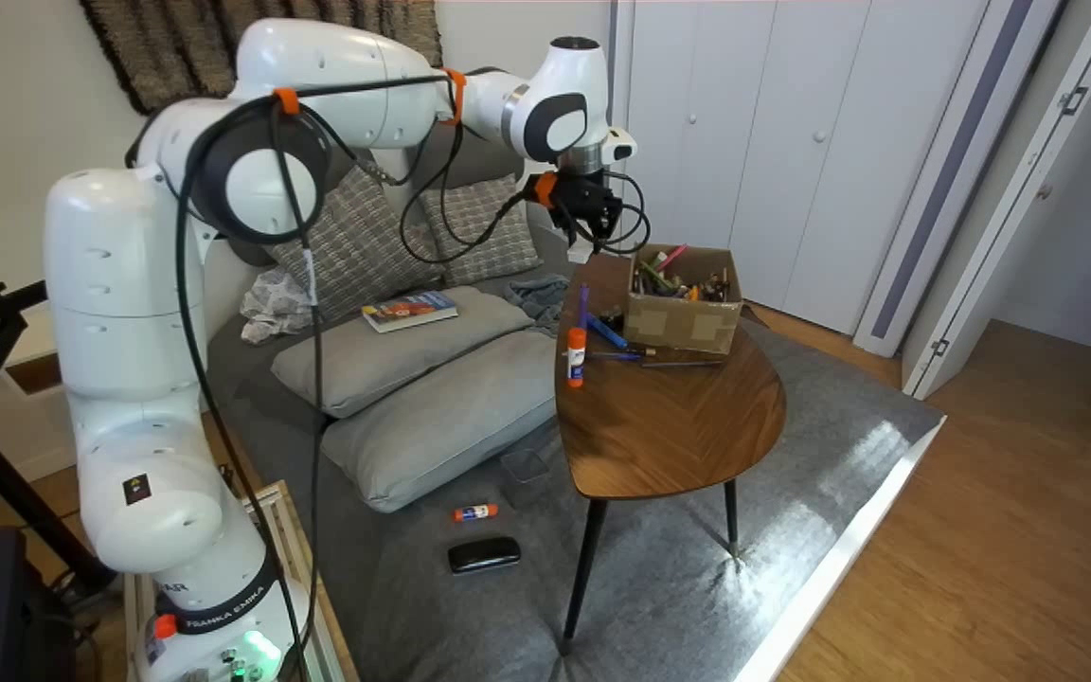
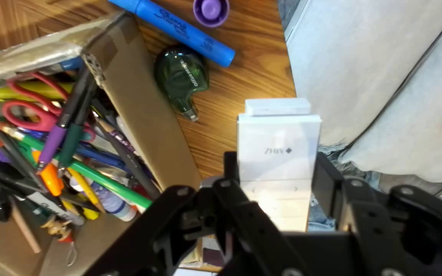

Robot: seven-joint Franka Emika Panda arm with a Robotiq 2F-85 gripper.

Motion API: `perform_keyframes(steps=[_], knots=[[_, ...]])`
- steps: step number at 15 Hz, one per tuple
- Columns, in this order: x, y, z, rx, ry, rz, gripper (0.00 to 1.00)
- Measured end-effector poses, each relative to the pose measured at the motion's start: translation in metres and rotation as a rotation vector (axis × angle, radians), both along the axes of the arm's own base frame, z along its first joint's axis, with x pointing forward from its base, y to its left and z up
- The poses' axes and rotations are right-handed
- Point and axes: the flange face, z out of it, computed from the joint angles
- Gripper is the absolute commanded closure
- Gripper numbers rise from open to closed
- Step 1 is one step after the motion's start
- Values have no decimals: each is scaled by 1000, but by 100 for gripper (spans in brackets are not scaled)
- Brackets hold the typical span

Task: Pick up the white remote and put it on the left side of the table

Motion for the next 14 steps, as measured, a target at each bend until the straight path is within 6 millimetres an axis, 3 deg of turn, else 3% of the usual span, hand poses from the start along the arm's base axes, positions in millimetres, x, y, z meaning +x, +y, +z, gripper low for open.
perform_keyframes(steps=[8,14], knots=[[55,38,-53,-68,108,176,76],[76,51,-80,-61,114,249,76]])
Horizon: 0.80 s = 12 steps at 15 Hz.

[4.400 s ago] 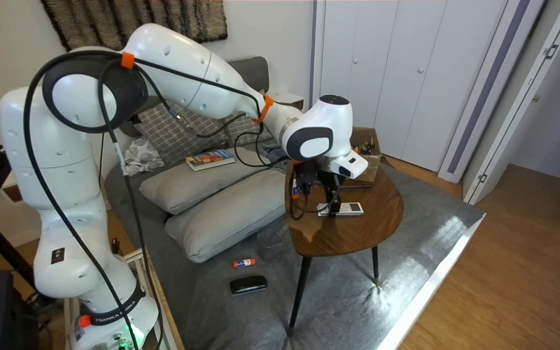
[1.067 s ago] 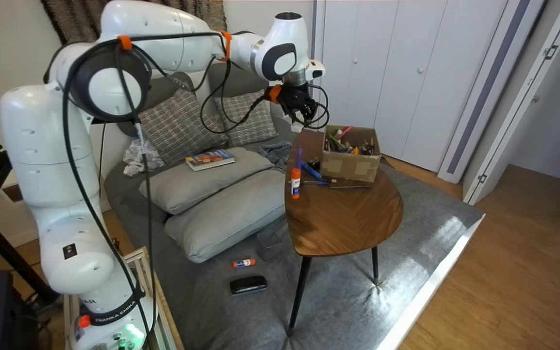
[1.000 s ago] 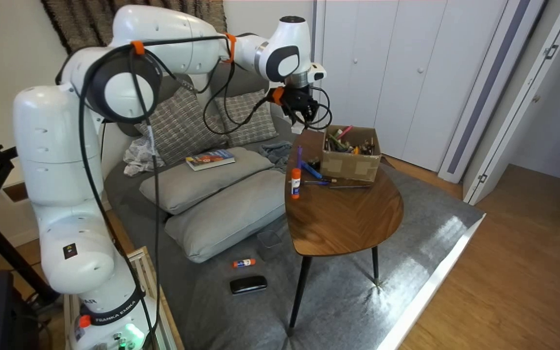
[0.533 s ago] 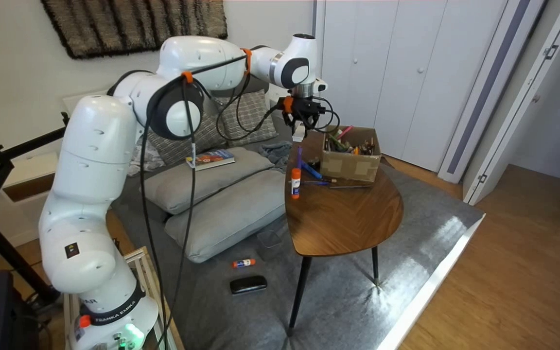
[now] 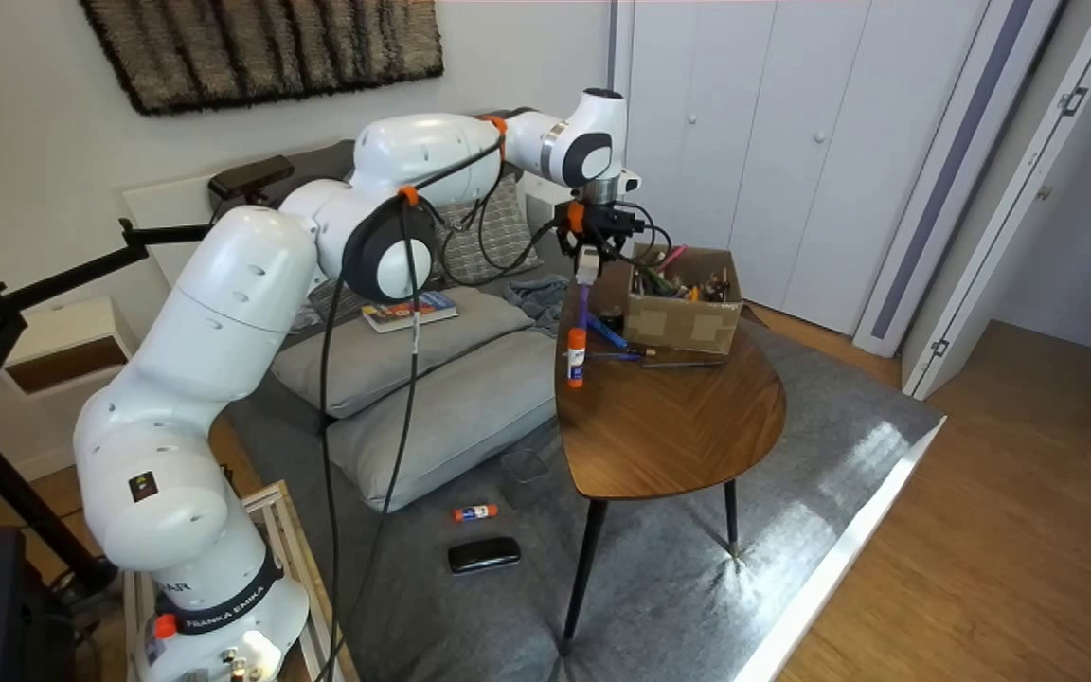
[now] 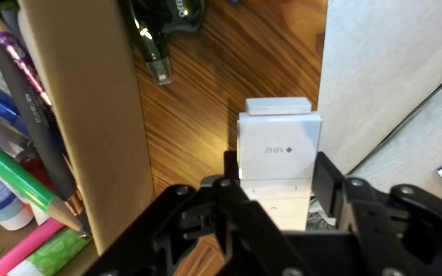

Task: Pick up the white remote and put it on the left side of the table

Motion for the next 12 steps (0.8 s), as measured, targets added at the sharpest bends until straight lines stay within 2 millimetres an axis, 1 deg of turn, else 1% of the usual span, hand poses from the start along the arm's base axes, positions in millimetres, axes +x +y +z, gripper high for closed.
perform_keyframes(steps=[3,6,8,12], knots=[[3,9,-18,-4,28,21,76],[4,15,-32,-16,55,34,76],[6,16,-35,-27,60,38,76],[8,14,-35,-48,61,40,76]])
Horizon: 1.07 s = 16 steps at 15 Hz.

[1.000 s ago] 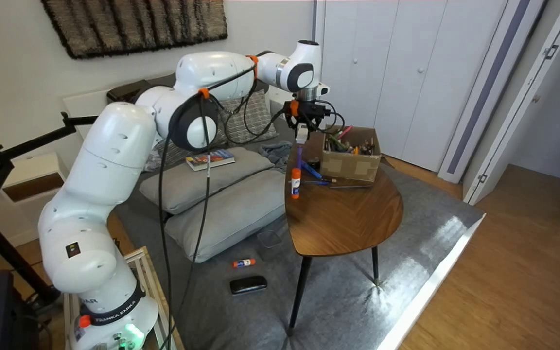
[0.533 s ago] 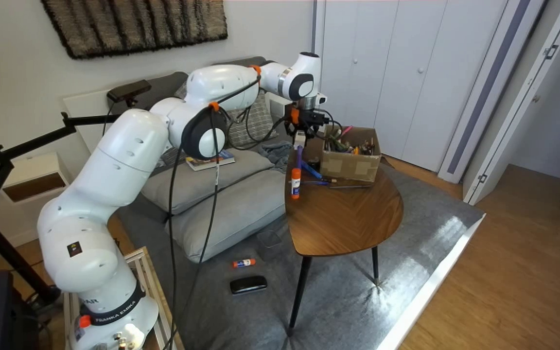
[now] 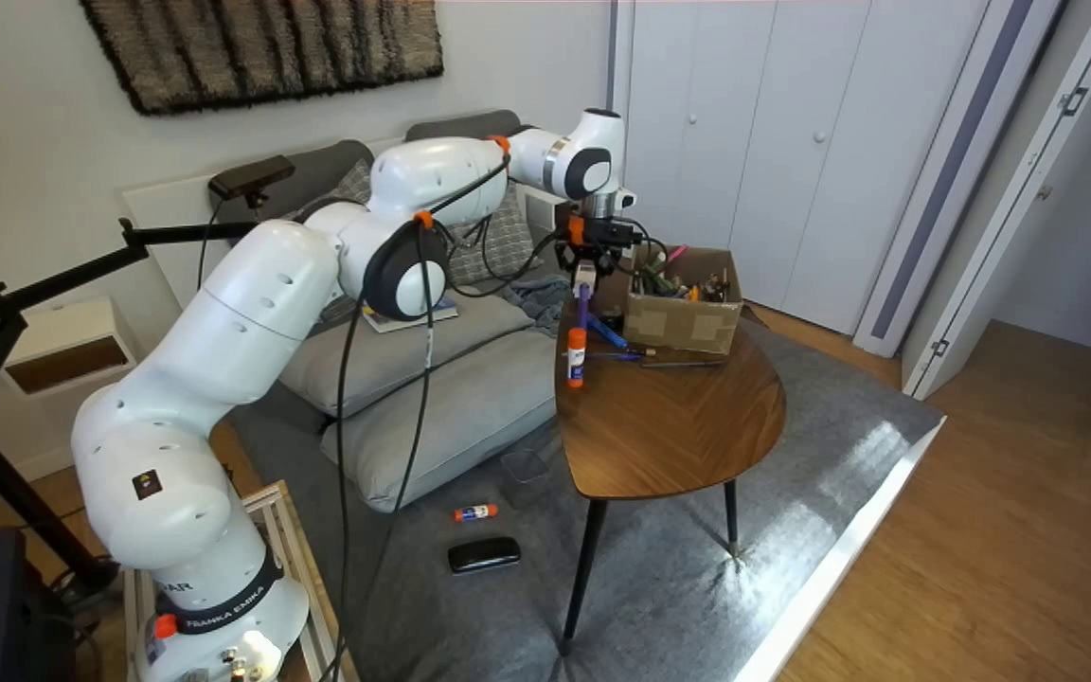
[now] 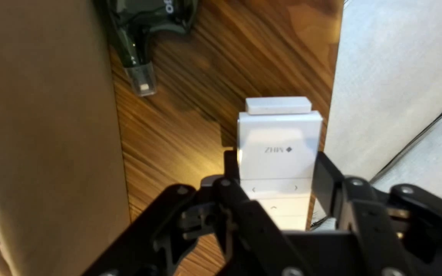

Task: Pick up the white remote and put it on the left side of the table

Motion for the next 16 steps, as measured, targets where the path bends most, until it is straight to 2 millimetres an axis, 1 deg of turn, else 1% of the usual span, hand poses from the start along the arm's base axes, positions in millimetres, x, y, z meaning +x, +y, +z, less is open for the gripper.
perform_keyframes(steps=[3,4,7,8,9,12,14,16], knots=[[0,-1,-2,-4,14,1,76],[0,-1,-3,-5,17,1,32],[0,-2,-1,-5,17,2,12],[1,-2,1,-4,12,2,5],[2,-2,5,-2,4,2,1],[4,-4,25,6,-32,-1,0],[2,-6,43,8,-37,-9,0],[-5,-8,65,2,-29,-30,0]])
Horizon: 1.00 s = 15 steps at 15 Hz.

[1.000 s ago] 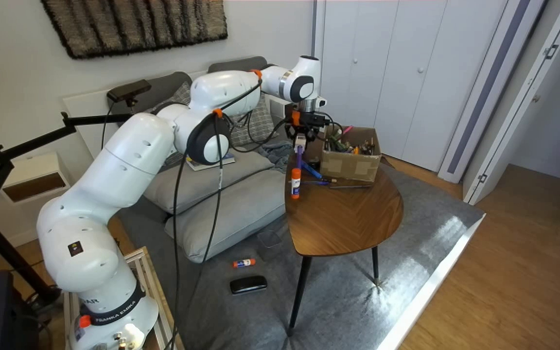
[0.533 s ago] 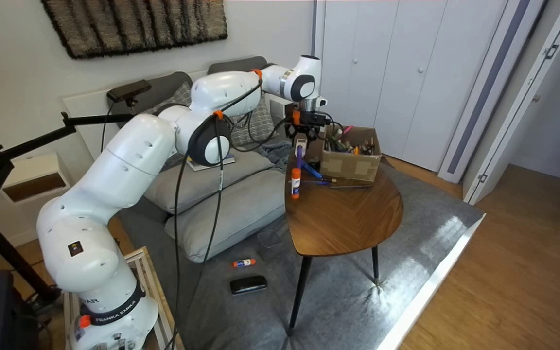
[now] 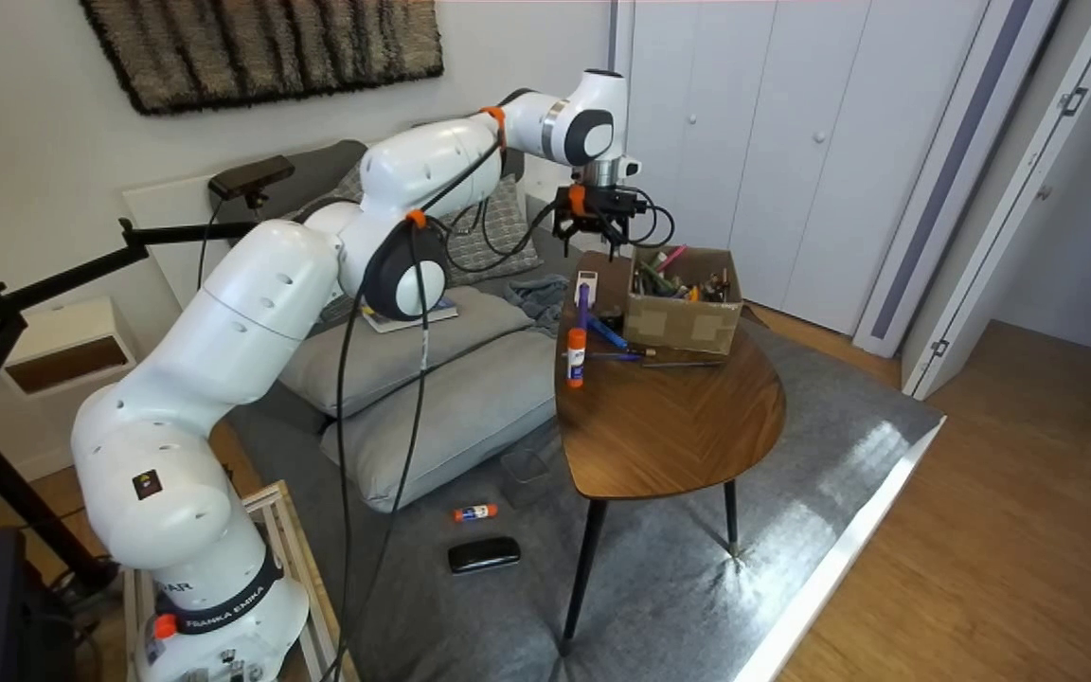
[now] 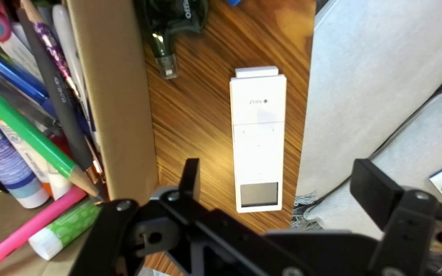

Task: Pick up the white remote and put it on the left side of the table

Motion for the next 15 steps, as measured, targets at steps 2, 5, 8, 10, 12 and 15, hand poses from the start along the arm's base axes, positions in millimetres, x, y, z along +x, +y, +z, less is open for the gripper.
perform_keyframes(steps=[2,5,8,10,12,15], knots=[[-8,-5,23,-25,6,-43,0],[-23,-16,64,-65,-1,-123,0],[-42,-22,117,-106,-60,-191,0],[-57,-25,151,-135,-110,-233,0],[-74,-27,178,-136,-138,-323,0],[-101,-31,202,-120,-131,-488,0]])
